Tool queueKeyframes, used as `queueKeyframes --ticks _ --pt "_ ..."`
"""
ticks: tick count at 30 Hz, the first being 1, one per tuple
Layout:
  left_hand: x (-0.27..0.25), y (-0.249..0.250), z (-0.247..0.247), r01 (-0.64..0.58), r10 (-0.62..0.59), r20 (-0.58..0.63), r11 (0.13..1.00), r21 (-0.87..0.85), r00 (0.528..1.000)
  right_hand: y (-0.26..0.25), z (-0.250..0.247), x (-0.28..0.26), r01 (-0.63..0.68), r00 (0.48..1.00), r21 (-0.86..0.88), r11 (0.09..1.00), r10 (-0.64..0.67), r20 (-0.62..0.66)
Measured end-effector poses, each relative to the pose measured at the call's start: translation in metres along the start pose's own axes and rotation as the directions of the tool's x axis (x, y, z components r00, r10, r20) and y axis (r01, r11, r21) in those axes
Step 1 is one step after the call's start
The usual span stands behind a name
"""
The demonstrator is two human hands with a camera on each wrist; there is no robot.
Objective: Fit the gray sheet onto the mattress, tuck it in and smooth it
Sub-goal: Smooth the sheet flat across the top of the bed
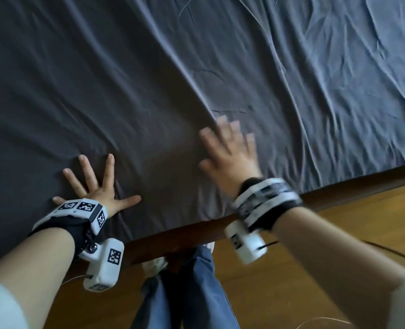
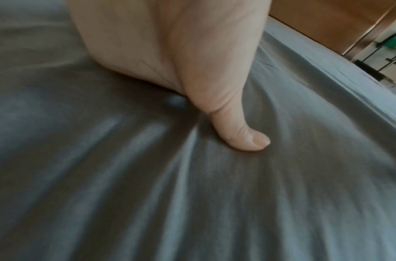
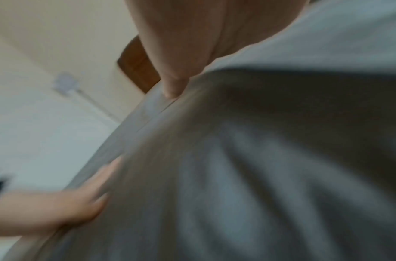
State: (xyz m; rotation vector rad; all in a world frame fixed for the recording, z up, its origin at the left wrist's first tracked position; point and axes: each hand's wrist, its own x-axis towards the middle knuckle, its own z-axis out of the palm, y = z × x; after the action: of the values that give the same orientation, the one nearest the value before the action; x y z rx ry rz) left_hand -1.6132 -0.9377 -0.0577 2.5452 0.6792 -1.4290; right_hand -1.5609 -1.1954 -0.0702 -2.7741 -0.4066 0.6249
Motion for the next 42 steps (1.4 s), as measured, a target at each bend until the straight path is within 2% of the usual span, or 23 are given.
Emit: queueKeyframes --ticks 1,3,4,5,6,8,9,11,14,16,18,19,20,21,23,25,28,29,31,34,36,40,42 --pt "0.001 -0.001 -0.001 -0.002 0.002 0.003 1.000 0.001 1.000 -0.026 0.015 -0.004 0.147 0.985 -0.014 0.989 -0.145 0.091" --pt "0.004 -0.003 -0.002 -0.006 0.006 0.023 1.000 -0.001 1.000 -0.047 0.035 -0.009 0.312 0.927 -0.086 0.946 -0.283 0.246" --pt "0.006 -0.005 -0.003 -0.011 0.011 0.035 1.000 -0.001 0.999 -0.039 0.038 -0.008 0.333 0.922 -0.111 0.937 -0.298 0.247" --pt "0.006 -0.006 -0.003 -0.017 0.017 0.045 1.000 0.000 0.999 -0.023 0.039 -0.006 0.299 0.939 -0.120 0.947 -0.270 0.212" --pt "0.007 -0.006 -0.003 -0.022 0.022 0.049 1.000 -0.001 0.999 -0.004 0.037 -0.005 0.218 0.966 -0.116 0.969 -0.198 0.164" --pt "0.006 -0.006 -0.003 -0.035 0.035 0.045 0.999 -0.002 0.998 0.041 0.023 -0.006 -0.042 0.996 -0.090 0.995 0.048 0.072" --pt "0.005 -0.005 -0.002 -0.042 0.043 0.040 0.999 -0.002 0.998 0.064 0.013 -0.008 -0.181 0.980 -0.068 0.981 0.186 0.066" --pt "0.003 -0.006 -0.004 -0.050 0.050 0.037 0.999 -0.007 0.998 0.098 -0.009 -0.015 -0.403 0.910 -0.005 0.915 0.401 0.101" --pt "0.000 -0.011 -0.010 -0.061 0.064 0.064 0.997 -0.036 0.996 0.113 -0.031 -0.023 -0.536 0.844 0.109 0.837 0.525 0.110" --pt "0.002 -0.013 -0.013 -0.061 0.065 0.081 0.997 -0.055 0.995 0.112 -0.039 -0.020 -0.574 0.805 0.223 0.788 0.593 -0.020" --pt "0.005 -0.012 -0.015 -0.046 0.051 0.080 0.997 -0.069 0.995 0.114 -0.046 -0.011 -0.630 0.708 0.327 0.705 0.694 -0.132" --pt "0.006 -0.010 -0.016 -0.036 0.041 0.071 0.997 -0.070 0.997 0.118 -0.050 -0.005 -0.669 0.661 0.342 0.660 0.739 -0.131" --pt "0.008 -0.009 -0.015 -0.025 0.029 0.054 0.997 -0.073 0.998 0.124 -0.053 0.001 -0.699 0.641 0.326 0.636 0.760 -0.107" --pt "0.009 -0.008 -0.013 -0.010 0.013 0.032 0.997 -0.079 0.999 0.130 -0.054 0.007 -0.702 0.660 0.298 0.647 0.748 -0.069" --pt "0.007 -0.004 -0.009 0.031 -0.034 -0.030 0.995 -0.100 0.999 0.139 -0.057 0.017 -0.653 0.747 0.224 0.724 0.665 0.029" --pt "-0.001 0.008 -0.005 0.089 -0.107 -0.108 0.984 -0.155 0.988 0.151 -0.062 0.017 -0.590 0.806 0.178 0.788 0.587 0.073" --pt "-0.017 0.050 0.004 0.145 -0.212 -0.233 0.950 -0.276 0.949 0.176 -0.077 0.011 -0.574 0.815 0.214 0.790 0.577 0.056" --pt "-0.023 0.073 0.010 0.128 -0.214 -0.258 0.941 -0.315 0.942 0.183 -0.082 0.009 -0.585 0.807 0.219 0.781 0.586 0.067" --pt "-0.037 0.130 0.023 0.048 -0.164 -0.287 0.927 -0.372 0.944 0.193 -0.088 0.010 -0.565 0.825 0.186 0.804 0.547 0.141" --pt "-0.054 0.219 0.041 -0.044 -0.058 -0.236 0.913 -0.406 0.970 0.206 -0.094 0.014 -0.480 0.871 0.194 0.856 0.439 0.219" --pt "-0.060 0.256 0.046 -0.026 -0.058 -0.176 0.898 -0.439 0.983 0.224 -0.102 0.012 -0.469 0.882 0.232 0.852 0.434 0.184" --pt "-0.049 0.264 0.037 0.050 -0.080 -0.066 0.929 -0.367 0.995 0.270 -0.118 0.001 -0.554 0.832 0.102 0.827 0.546 0.097" --pt "-0.043 0.259 0.028 0.052 -0.053 0.007 0.940 -0.337 0.999 0.281 -0.117 0.002 -0.539 0.839 0.025 0.842 0.534 0.102"
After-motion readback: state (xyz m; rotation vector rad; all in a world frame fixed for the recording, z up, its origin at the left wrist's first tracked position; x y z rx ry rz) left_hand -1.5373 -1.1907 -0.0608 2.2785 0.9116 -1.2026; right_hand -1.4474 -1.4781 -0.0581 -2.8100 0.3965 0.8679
